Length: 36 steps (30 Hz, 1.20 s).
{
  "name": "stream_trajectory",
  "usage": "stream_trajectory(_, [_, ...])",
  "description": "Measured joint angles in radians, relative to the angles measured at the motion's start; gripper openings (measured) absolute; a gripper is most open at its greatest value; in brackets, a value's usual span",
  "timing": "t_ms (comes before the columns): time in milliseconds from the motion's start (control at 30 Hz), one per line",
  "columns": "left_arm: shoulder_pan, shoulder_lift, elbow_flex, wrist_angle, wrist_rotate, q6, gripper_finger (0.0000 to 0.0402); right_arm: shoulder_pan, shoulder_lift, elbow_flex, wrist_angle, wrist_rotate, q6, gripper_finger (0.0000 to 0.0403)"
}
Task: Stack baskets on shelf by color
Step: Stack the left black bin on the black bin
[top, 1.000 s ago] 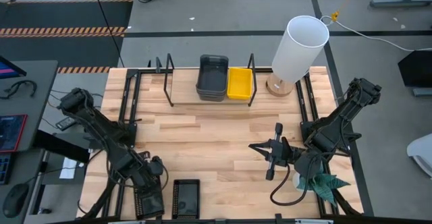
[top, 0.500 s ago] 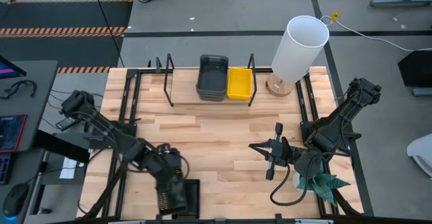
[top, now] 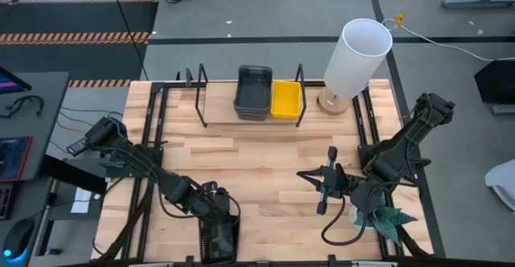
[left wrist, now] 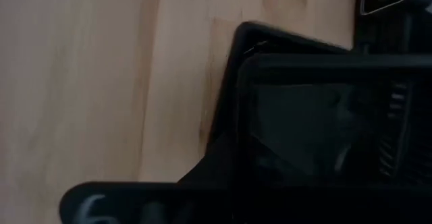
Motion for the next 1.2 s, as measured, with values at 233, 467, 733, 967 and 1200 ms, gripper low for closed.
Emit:
stream_trajectory(233, [-0.005, 0.001, 0.000, 0.033, -0.016, 0.051, 0.0040, 0.000, 0.000, 0.000, 0.000, 0.000, 0.000, 0.0009])
stream_trajectory(467, [-0.006, 0.001, 0.000, 0.053, -0.064, 0.129, 0.0118, 0.000, 0.000, 0.000, 0.000, 0.000, 0.001, 0.0009])
stream_trajectory(733, [-0.006, 0.000, 0.000, 0.082, -0.077, 0.220, 0.0166, 0.000, 0.000, 0.000, 0.000, 0.000, 0.001, 0.0009])
stream_trajectory(967, [0.021, 0.000, 0.000, -0.009, -0.042, 0.140, 0.0148, 0.000, 0.000, 0.000, 0.000, 0.000, 0.001, 0.0009])
stream_trajectory(1200, [0.039, 0.000, 0.000, 0.003, 0.047, 0.145, 0.0047, 0.000, 0.000, 0.000, 0.000, 0.000, 0.001, 0.0009])
